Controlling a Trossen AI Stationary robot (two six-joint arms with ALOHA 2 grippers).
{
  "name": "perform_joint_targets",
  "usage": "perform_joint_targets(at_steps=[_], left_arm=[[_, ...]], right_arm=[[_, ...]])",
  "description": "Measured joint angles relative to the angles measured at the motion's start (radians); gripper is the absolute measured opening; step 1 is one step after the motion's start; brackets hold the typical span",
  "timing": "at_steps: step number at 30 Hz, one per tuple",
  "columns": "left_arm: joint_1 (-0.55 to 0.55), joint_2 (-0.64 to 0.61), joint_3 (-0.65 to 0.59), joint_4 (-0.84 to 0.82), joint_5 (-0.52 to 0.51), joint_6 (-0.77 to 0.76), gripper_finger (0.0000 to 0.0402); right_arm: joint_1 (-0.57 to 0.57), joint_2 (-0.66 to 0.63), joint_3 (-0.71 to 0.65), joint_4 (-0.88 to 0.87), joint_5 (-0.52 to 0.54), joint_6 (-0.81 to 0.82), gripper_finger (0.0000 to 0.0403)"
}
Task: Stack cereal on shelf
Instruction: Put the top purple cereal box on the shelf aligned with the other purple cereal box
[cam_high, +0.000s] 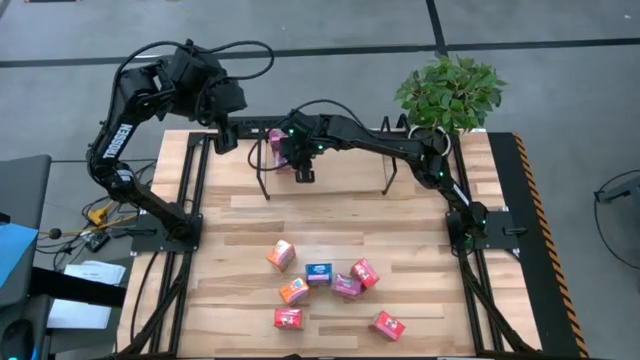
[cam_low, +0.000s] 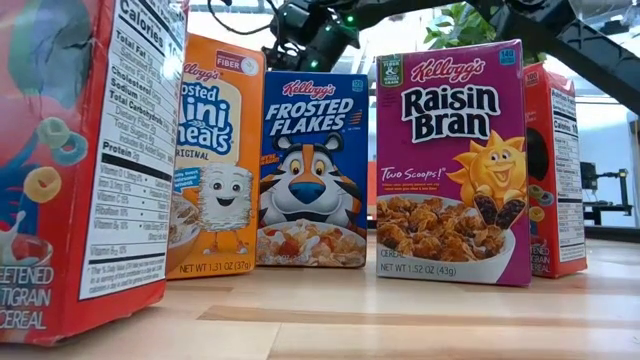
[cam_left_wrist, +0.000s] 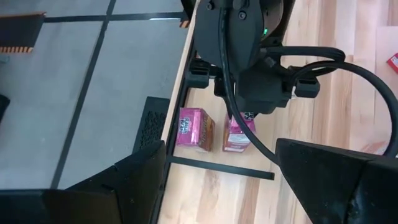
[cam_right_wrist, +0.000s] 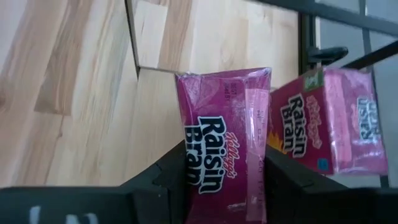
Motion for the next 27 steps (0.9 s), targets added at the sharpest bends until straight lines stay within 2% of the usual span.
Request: perform_joint_targets(at_steps=[17, 27], left_arm=[[0.0, 0.0, 0.0, 0.0, 0.0, -0.012, 0.0297], [0.0, 0.0, 0.0, 0.0, 0.0, -0.007, 0.0297]], right_arm=[[-0.011, 0.001, -0.001, 0.034, -0.005, -0.007, 0.018], [-0.009, 0.047, 0.0, 0.024, -0.003, 0.0, 0.0186]])
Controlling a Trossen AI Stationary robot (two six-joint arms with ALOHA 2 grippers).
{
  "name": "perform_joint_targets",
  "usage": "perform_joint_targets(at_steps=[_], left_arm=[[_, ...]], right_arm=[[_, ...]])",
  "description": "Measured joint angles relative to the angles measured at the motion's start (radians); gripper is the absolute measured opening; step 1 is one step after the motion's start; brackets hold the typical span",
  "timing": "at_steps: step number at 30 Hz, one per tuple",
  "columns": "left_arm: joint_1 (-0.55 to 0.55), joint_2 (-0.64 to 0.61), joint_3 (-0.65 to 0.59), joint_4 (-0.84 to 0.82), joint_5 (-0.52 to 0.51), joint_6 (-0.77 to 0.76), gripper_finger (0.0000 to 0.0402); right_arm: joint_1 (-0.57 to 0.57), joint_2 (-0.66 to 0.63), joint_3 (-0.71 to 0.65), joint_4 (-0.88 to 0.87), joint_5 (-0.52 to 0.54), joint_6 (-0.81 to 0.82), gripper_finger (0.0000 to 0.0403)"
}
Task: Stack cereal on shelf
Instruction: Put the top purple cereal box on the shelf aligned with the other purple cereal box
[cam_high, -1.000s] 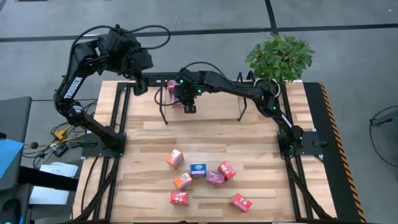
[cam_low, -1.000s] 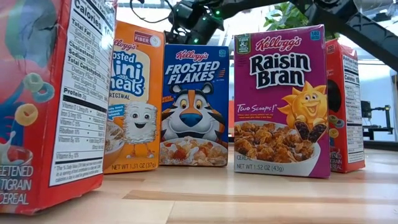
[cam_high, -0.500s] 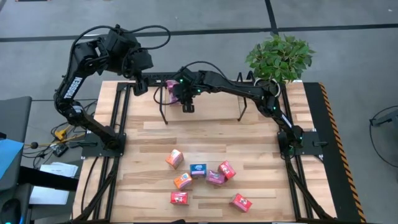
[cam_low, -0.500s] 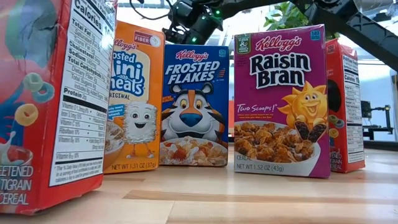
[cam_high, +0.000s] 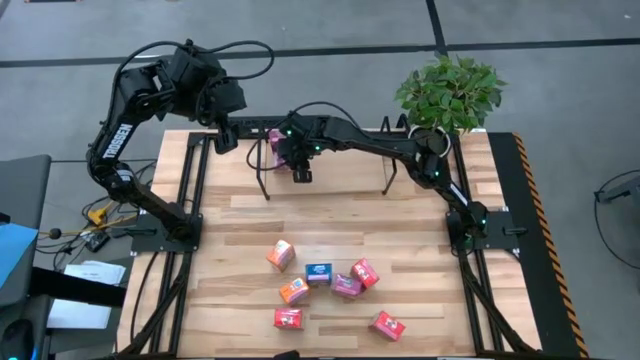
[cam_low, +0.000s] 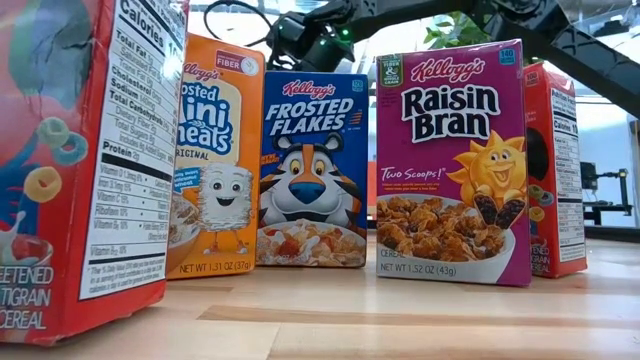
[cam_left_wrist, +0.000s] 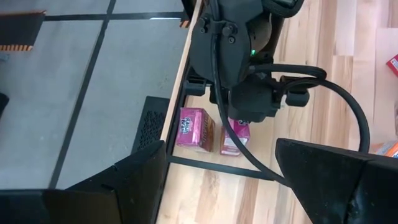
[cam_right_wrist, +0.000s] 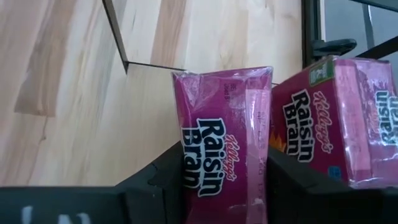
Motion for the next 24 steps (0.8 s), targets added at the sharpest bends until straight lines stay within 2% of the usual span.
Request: perform_joint_targets(at_steps=[7, 14, 17, 24], left_arm=[[0.0, 0.0, 0.0, 0.0, 0.0, 0.004, 0.0297], [0.0, 0.0, 0.0, 0.0, 0.0, 0.004, 0.0297], [0.0, 0.0, 0.0, 0.0, 0.0, 0.004, 0.0297], [0.0, 0.0, 0.0, 0.0, 0.0, 0.004, 0.0297]], right_arm=[[0.001, 0.0, 0.0, 0.004, 0.019, -0.008, 0.0191], [0.0, 0.002, -0.002, -0.005, 0.032, -0.007, 0.024], [0.002, 0.002, -0.002, -0.002, 0.075, -0.007, 0.0261], [0.009, -0.009, 0.024, -0.03, 0.103, -0.007, 0.027]])
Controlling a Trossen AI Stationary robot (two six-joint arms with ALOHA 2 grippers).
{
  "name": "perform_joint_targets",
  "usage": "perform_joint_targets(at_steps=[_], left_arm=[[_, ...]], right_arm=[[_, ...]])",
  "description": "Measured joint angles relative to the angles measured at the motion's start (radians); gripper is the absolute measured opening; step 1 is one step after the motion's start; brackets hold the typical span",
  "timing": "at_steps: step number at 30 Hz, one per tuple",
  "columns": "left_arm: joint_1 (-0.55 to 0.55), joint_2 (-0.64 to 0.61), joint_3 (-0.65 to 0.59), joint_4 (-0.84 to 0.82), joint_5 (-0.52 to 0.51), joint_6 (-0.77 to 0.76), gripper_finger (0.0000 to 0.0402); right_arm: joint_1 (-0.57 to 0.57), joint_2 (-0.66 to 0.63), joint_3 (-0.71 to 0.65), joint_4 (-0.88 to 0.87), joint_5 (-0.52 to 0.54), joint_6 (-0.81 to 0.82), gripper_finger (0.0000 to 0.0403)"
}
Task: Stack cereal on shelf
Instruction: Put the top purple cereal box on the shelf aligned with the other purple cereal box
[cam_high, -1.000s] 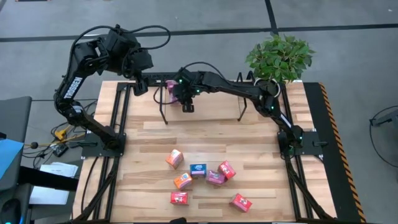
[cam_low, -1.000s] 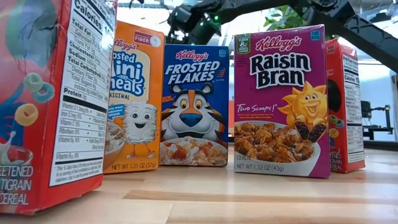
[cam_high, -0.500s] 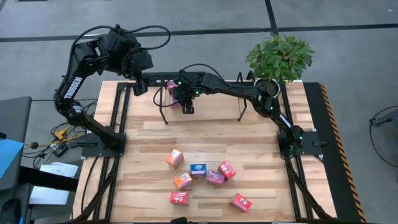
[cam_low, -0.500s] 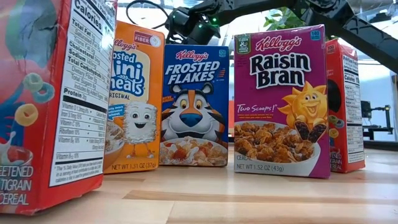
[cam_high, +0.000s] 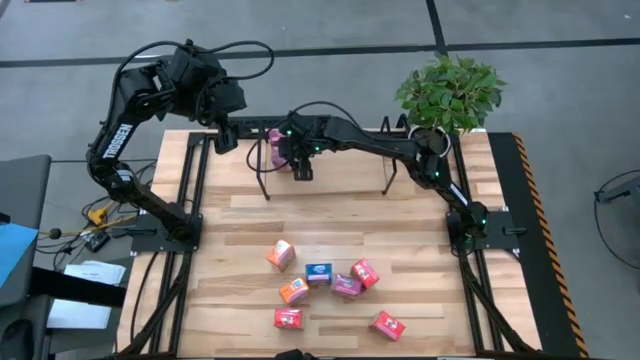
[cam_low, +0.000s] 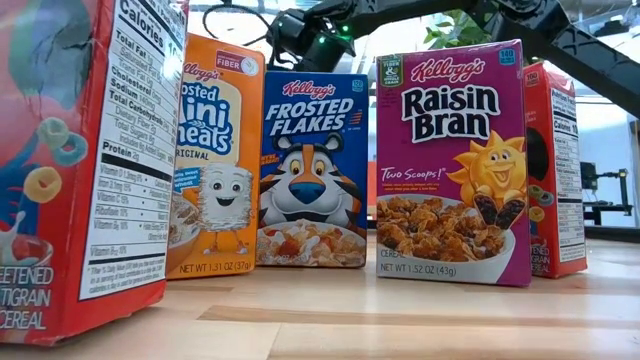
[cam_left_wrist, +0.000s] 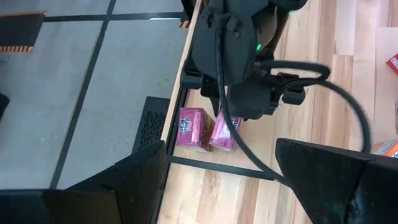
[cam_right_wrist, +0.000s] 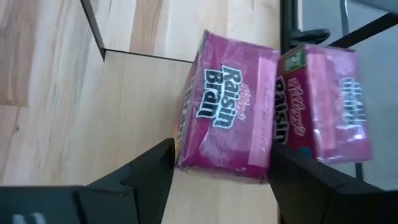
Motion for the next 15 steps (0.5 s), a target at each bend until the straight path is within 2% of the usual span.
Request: perform_joint_targets(at_steps=[15], left_arm=[[0.0, 0.0, 0.0, -0.01, 0.0, 0.0, 0.0297]], right_arm=[[0.001, -0.053, 0.001, -0.034, 0.064, 0.021, 0.027]])
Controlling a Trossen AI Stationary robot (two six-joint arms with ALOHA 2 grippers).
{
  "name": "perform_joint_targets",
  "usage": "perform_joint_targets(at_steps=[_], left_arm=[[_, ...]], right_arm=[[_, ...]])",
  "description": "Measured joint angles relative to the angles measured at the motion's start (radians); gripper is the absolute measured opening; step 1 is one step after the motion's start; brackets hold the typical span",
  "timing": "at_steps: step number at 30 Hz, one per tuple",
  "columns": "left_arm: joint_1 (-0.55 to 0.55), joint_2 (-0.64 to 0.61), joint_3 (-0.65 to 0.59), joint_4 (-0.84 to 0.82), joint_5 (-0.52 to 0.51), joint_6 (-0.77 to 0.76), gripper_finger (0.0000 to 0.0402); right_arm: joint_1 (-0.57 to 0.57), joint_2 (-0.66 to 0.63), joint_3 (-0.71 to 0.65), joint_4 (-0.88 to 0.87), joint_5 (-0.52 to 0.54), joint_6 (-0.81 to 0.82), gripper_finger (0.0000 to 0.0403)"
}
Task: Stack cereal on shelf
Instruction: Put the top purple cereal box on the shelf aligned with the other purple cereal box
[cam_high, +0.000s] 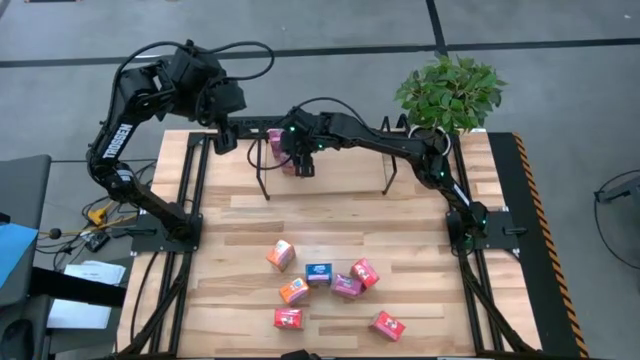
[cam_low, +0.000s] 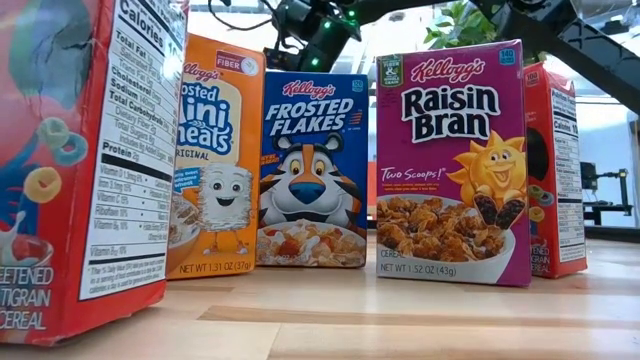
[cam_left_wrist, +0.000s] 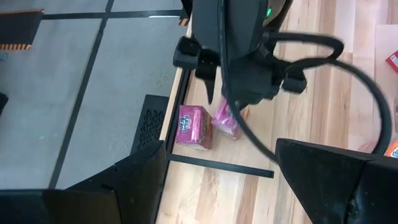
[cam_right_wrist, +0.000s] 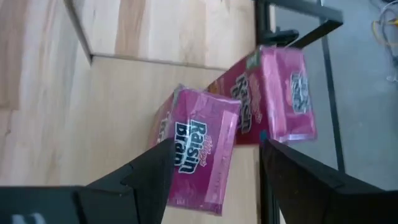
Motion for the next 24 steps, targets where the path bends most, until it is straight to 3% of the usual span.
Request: perform_joint_targets(at_steps=[10, 14, 20, 24], left_arm=[[0.0, 0.0, 0.0, -0.023, -0.008, 0.007, 0.0297], [0.0, 0.0, 0.0, -0.042, -0.008, 0.006, 0.0297], [0.0, -0.005, 0.0, -0.063, -0.009, -0.003, 0.0297], [0.0, -0.008, 0.0, -0.063, -0.008, -0.017, 0.0297]], right_arm=[[-0.011, -0.142, -0.002, -0.124, -0.034, 0.141, 0.0252], [-0.025, -0.134, -0.057, -0.157, -0.182, 0.191, 0.0192], [-0.007, -0.136, -0.236, -0.077, -0.215, 0.189, 0.0088], [-0.006, -0.138, -0.329, 0.017, -0.22, 0.188, 0.0049]])
